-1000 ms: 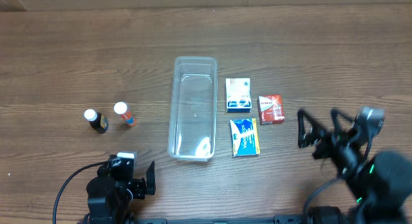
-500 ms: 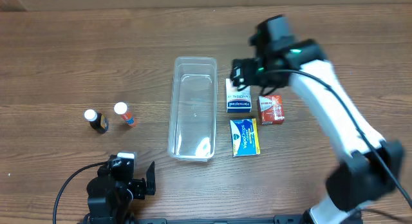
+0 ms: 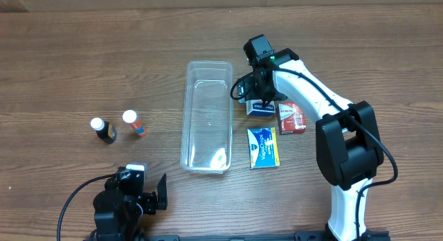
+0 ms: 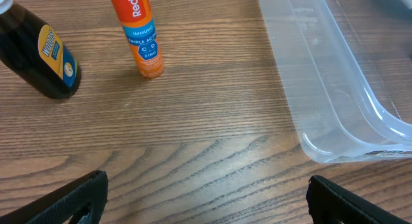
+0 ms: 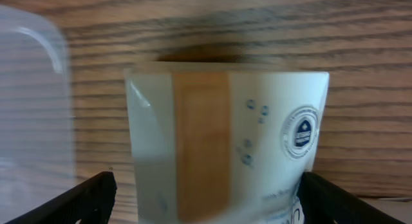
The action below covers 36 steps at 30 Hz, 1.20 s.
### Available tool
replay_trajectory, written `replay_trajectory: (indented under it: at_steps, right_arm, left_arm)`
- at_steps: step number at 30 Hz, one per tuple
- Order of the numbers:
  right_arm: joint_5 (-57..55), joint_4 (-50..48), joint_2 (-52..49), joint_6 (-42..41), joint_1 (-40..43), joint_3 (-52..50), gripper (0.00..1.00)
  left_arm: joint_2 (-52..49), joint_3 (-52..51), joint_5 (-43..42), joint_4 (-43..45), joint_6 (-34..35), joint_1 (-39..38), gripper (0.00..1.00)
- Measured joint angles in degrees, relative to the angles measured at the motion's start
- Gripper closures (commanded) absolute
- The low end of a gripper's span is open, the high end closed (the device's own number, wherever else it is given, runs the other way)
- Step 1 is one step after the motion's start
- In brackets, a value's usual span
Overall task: Pack container
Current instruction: 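Reach the right gripper to the white-and-blue Hansaplast box and grasp it, then carry the Hansaplast box left and drop it into the clear container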
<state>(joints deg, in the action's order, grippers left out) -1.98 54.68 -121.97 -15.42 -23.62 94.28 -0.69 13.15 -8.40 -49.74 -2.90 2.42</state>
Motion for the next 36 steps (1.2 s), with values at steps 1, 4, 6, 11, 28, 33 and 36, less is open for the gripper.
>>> replay_trajectory:
  at_steps: [1, 4, 6, 11, 28, 33, 36]
  right_arm:
    - [-1.0, 0.6, -0.3, 0.2, 0.0, 0.2, 0.09]
    - [-1.9, 1.3, -0.4, 2.1, 0.3, 0.7, 0.02]
    - [-2.0, 2.0, -0.4, 2.6, 0.3, 0.9, 0.0]
    - [-1.9, -1.4, -0.4, 2.5, 0.3, 0.6, 0.0]
    - [-0.1, 2.0, -2.9, 0.7, 0.4, 0.6, 0.35]
    - [-0.4, 21.5, -1.6, -0.8, 0.2, 19.7, 0.35]
    - [0.4, 23.6, 5.3, -3.5, -3.3, 28.7, 0.34]
  left_arm:
    - [0.0, 0.0, 0.0, 0.0, 0.0, 0.0, 0.0]
    - [0.0, 0.0, 0.0, 0.0, 0.0, 0.0, 0.0]
    - [0.0, 0.0, 0.0, 0.0, 0.0, 0.0, 0.0]
    - [0.0, 0.0, 0.0, 0.0, 0.0, 0.0, 0.0]
    - [0.0, 0.0, 0.0, 0.0, 0.0, 0.0, 0.0]
    - [0.0, 0.0, 0.0, 0.0, 0.0, 0.0, 0.0]
    - [0.0, 0.0, 0.0, 0.0, 0.0, 0.0, 0.0]
